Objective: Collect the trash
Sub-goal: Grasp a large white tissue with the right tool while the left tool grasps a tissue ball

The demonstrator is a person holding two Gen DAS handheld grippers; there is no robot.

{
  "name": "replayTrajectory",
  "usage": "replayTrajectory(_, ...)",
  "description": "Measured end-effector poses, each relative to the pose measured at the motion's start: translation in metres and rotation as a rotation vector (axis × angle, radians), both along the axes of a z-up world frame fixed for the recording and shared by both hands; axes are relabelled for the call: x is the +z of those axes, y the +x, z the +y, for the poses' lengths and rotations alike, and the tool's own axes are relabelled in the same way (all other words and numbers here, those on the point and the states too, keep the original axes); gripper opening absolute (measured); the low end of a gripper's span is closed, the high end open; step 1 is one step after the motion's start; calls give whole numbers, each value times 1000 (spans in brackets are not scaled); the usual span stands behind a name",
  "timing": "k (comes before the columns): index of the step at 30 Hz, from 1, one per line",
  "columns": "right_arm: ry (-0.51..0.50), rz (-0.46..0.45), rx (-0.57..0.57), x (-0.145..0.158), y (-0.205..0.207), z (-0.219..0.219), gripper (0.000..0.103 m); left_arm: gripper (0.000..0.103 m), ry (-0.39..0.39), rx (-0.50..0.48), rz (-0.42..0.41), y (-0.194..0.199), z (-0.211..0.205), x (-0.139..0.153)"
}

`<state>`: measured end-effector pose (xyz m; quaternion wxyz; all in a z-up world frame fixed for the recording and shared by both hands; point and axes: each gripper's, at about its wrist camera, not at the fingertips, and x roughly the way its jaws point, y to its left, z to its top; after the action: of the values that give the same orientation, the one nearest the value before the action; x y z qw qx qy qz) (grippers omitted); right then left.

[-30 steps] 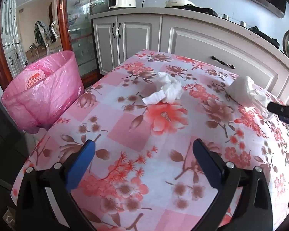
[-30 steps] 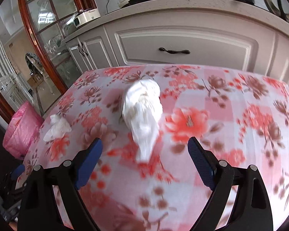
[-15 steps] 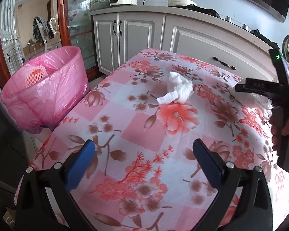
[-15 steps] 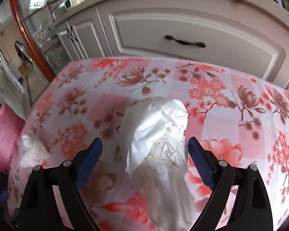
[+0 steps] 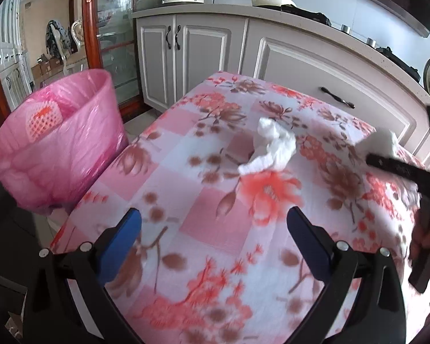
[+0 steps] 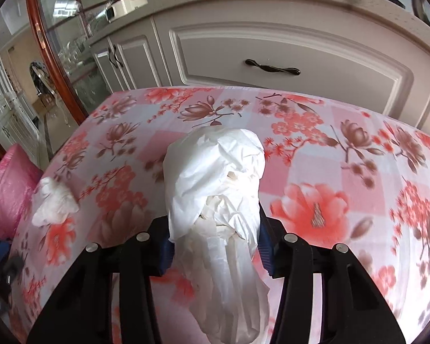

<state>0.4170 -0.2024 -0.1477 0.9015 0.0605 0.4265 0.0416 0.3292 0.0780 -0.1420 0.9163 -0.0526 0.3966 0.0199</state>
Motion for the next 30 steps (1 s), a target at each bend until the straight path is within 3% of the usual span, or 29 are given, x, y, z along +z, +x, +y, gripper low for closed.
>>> replayTrajectory(11, 58, -26, -8, 11, -51, -23, 46, 97, 17, -63, -19, 66, -36, 5)
replayTrajectory(13, 61, -34, -7, 14, -57, -25, 46, 86, 33, -74, -11, 74, -43, 3)
replayTrajectory(23, 67, -51, -3, 15, -73, -33, 46, 54, 99, -126, 43, 93, -64, -14)
replayTrajectory(26, 69, -54, 1, 15, -76, -32, 46, 32, 100, -160, 65, 92, -69, -21)
replayTrajectory(30, 68, -60, 11, 17, -81, -30, 46, 25, 89, -194, 41, 79, -74, -19)
